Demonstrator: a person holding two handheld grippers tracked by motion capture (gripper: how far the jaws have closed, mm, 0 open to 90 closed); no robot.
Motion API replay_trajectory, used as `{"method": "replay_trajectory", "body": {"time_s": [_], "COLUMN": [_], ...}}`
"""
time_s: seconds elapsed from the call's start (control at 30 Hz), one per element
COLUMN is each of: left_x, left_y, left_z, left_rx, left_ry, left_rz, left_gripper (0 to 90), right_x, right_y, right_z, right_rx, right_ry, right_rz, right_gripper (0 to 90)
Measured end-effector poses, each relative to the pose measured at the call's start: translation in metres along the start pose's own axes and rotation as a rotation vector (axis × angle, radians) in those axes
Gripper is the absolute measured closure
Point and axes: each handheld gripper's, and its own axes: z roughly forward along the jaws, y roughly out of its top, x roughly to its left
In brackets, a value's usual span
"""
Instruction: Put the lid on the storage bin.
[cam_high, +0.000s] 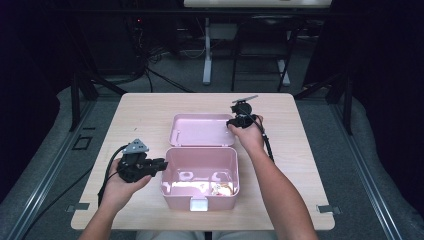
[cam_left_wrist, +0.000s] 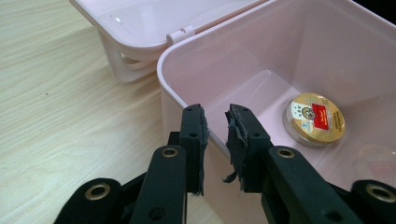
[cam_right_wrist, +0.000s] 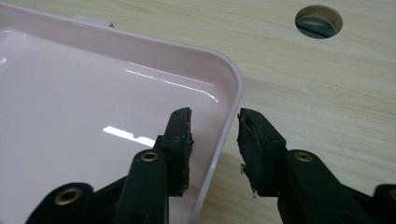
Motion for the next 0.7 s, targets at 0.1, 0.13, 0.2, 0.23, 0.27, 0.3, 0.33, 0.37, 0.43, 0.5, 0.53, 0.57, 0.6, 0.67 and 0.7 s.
{"method": "replay_trajectory", "body": {"time_s": [0.1, 0.13, 0.2, 0.23, 0.27, 0.3, 0.33, 0.37, 0.43, 0.5, 0.53, 0.57, 0.6, 0.67, 0.7], "left_x": [0.0003, 0.0002, 0.0002, 0.0004, 0.0005, 0.0007, 0.0007, 0.0007, 0.0007, 0.0005, 0.0005, 0.0005, 0.0005, 0.0007, 0.0007], "left_y": [-0.0001, -0.0003, -0.0004, -0.0004, -0.0004, -0.0004, -0.0004, -0.0004, -0.0004, -0.0004, -0.0003, -0.0003, -0.0003, -0.0003, -0.0003], "left_z": [0.0001, 0.0001, 0.0001, 0.0001, 0.0, 0.0, 0.0, 0.0, 0.0, 0.0001, 0.0001, 0.0001, 0.0001, 0.0001, 0.0001], "left_rx": [-0.002, -0.004, -0.004, -0.005, -0.004, -0.004, -0.004, -0.004, -0.004, -0.005, -0.005, -0.006, -0.006, -0.007, -0.007], "left_ry": [0.0, -0.001, -0.001, -0.002, -0.005, -0.007, -0.007, -0.008, -0.007, -0.006, -0.006, -0.006, -0.005, -0.005, -0.005], "left_rz": [0.001, -0.002, -0.006, -0.005, -0.008, -0.01, -0.011, -0.011, -0.012, -0.012, -0.012, -0.013, -0.012, -0.013, -0.013], "left_gripper": [76.2, 76.2, 76.2, 76.2, 76.3, 76.3, 76.3, 76.4, 76.4, 76.4, 76.5, 76.5, 76.7, 76.9, 77.0], "right_x": [0.0005, 0.0004, 0.0002, 0.0002, -0.0002, -0.0005, -0.0008, -0.0008, -0.0002, -0.001, -0.001, -0.0005, -0.0004, -0.0003, -0.0003], "right_y": [0.0011, 0.0013, 0.0015, 0.0015, 0.0015, 0.0016, 0.0017, 0.0018, 0.0023, 0.0025, 0.0027, 0.003, 0.003, 0.0032, 0.0032], "right_z": [0.0017, 0.0019, 0.0023, 0.0023, 0.0023, 0.0022, 0.002, 0.0018, 0.0014, 0.0009, 0.0007, 0.0007, 0.0008, 0.0009, 0.0009], "right_rx": [0.001, 0.002, 0.005, 0.005, 0.004, 0.003, 0.003, 0.003, 0.006, 0.012, 0.012, 0.01, 0.009, 0.007, 0.007], "right_ry": [0.006, 0.001, -0.004, -0.004, -0.008, -0.012, -0.015, -0.016, -0.012, -0.013, -0.013, -0.012, -0.013, -0.014, -0.014], "right_rz": [0.026, 0.026, 0.028, 0.028, 0.034, 0.034, 0.034, 0.037, 0.053, 0.059, 0.064, 0.071, 0.071, 0.072, 0.072], "right_gripper": [69.2, 69.9, 71.5, 71.5, 74.5, 75.5, 76.2, 76.4, 77.0, 77.4, 77.7, 77.8, 77.9, 78.1, 78.1]}}
